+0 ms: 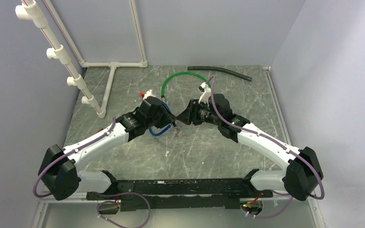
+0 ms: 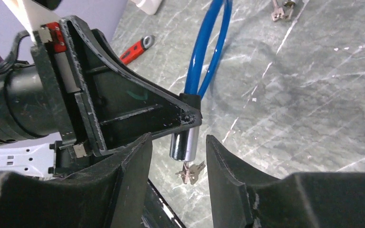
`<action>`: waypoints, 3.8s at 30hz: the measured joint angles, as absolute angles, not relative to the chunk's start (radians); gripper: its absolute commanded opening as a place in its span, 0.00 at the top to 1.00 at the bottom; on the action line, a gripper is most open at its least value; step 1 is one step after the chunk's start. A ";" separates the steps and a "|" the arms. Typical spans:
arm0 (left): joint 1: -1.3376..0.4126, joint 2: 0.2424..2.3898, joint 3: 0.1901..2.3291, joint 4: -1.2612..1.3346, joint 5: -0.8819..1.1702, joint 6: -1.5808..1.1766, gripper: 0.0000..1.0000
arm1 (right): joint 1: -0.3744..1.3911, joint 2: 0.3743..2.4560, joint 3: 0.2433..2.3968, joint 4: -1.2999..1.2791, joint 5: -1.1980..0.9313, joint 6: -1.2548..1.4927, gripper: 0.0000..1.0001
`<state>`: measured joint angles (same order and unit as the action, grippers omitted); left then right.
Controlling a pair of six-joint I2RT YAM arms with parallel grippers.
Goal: Unlock with the key
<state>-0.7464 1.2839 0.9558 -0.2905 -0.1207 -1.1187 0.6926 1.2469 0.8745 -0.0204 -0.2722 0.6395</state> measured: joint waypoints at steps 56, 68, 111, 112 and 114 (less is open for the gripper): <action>-0.702 1.287 0.965 -0.297 -0.098 -1.094 1.00 | 0.772 1.296 0.749 0.089 -0.314 0.727 0.91; -0.692 1.287 0.964 -0.276 -0.092 -1.097 1.00 | 0.780 1.318 0.808 0.029 -0.264 0.690 0.98; -0.735 1.287 0.930 -0.222 -0.114 -1.101 1.00 | 0.701 1.189 0.789 -0.085 -0.315 0.474 0.49; -0.735 1.287 0.930 -0.222 -0.111 -1.101 1.00 | 0.701 1.191 0.789 -0.072 -0.317 0.482 0.50; -0.735 1.289 0.930 -0.222 -0.110 -1.101 1.00 | 0.701 1.196 0.788 -0.048 -0.326 0.499 0.51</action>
<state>-0.7353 1.2888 0.9298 -0.2222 -0.1097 -1.1007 0.7006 1.1961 0.7876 -0.0479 -0.3256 0.4992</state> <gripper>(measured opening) 0.260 0.506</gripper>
